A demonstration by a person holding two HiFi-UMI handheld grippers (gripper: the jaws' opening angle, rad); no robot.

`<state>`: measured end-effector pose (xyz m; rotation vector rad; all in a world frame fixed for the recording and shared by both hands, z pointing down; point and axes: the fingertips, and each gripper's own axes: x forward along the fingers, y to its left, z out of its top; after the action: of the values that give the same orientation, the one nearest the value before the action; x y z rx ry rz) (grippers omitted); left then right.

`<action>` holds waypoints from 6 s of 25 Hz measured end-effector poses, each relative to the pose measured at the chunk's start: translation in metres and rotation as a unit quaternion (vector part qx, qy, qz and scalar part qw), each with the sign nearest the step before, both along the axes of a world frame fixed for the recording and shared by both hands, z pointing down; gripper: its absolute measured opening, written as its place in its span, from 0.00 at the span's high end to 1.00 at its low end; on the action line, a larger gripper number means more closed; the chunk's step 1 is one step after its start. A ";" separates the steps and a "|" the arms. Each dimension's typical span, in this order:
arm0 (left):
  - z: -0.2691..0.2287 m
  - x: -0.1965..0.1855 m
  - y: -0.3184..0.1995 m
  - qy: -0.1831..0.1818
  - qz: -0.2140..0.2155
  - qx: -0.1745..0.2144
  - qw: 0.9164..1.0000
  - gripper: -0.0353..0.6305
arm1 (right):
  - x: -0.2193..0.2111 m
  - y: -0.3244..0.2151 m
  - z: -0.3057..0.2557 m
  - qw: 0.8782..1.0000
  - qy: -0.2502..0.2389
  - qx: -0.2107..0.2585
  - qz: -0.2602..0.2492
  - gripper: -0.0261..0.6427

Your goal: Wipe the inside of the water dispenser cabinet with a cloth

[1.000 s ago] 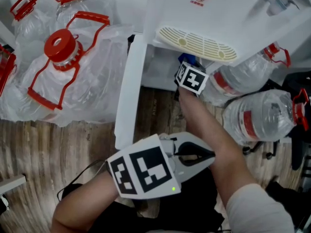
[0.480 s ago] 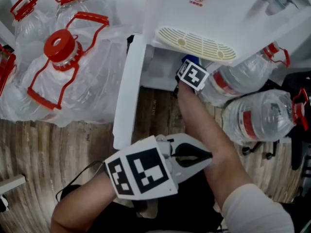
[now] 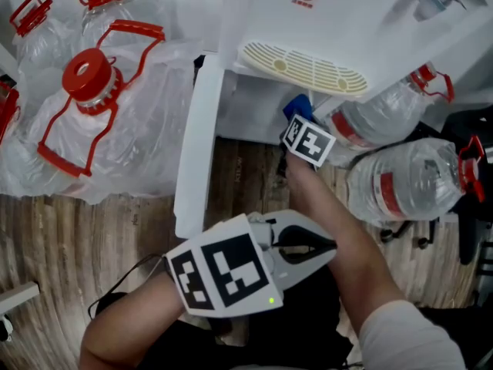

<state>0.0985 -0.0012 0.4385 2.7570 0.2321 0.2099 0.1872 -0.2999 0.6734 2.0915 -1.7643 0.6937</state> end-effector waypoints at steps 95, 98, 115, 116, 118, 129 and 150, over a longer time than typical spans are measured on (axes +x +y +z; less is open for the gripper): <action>-0.237 -0.029 -0.027 -0.123 -0.283 -0.061 0.949 0.94 | -0.024 0.239 -0.346 0.903 -0.067 -0.073 -0.419 0.83; -0.289 -0.037 -0.011 -0.126 -0.290 -0.073 0.946 0.94 | -0.027 0.262 -0.406 0.902 -0.077 -0.068 -0.419 0.83; -0.526 -0.107 0.049 -0.114 -0.274 -0.048 0.954 0.94 | -0.068 0.349 -0.686 0.915 -0.090 -0.009 -0.394 0.83; -0.533 -0.111 0.054 -0.112 -0.272 -0.047 0.955 0.94 | -0.073 0.355 -0.695 0.914 -0.089 -0.006 -0.396 0.83; -0.543 -0.121 0.065 -0.107 -0.268 -0.043 0.956 0.94 | -0.083 0.367 -0.710 0.913 -0.082 0.001 -0.400 0.83; -0.548 -0.158 0.132 -0.105 -0.239 -0.049 0.964 0.94 | -0.120 0.435 -0.748 0.920 -0.084 0.027 -0.382 0.83; -0.564 -0.085 0.227 -0.105 -0.285 -0.050 0.951 0.94 | -0.066 0.539 -0.778 0.893 -0.103 0.058 -0.434 0.83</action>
<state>0.0139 0.2255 -0.1257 2.5451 -0.5872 0.3194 0.1214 0.2386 -0.1042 1.0669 -2.5967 0.5391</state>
